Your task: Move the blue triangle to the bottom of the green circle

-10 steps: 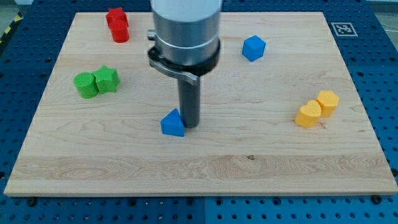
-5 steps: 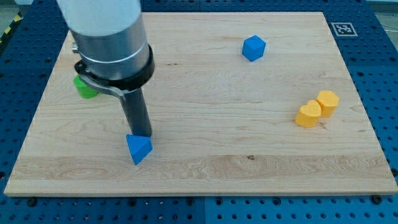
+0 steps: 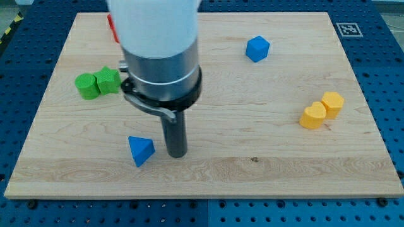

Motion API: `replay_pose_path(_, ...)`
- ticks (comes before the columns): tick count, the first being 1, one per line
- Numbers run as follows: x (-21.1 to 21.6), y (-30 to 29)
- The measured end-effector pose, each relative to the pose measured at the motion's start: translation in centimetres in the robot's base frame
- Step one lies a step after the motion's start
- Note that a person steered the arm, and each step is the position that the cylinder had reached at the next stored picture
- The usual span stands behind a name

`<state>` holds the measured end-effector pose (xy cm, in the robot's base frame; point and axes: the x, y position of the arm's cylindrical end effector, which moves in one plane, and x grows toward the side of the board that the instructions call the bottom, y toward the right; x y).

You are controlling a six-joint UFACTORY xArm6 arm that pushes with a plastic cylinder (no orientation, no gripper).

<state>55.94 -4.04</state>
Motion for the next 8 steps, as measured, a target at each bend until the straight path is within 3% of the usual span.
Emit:
replay_pose_path(1, 0.6, -1.8)
replay_pose_path(2, -1.6, -7.0)
replay_pose_path(5, -2.7, -12.2)
replay_pose_path(8, -1.4, -11.4)
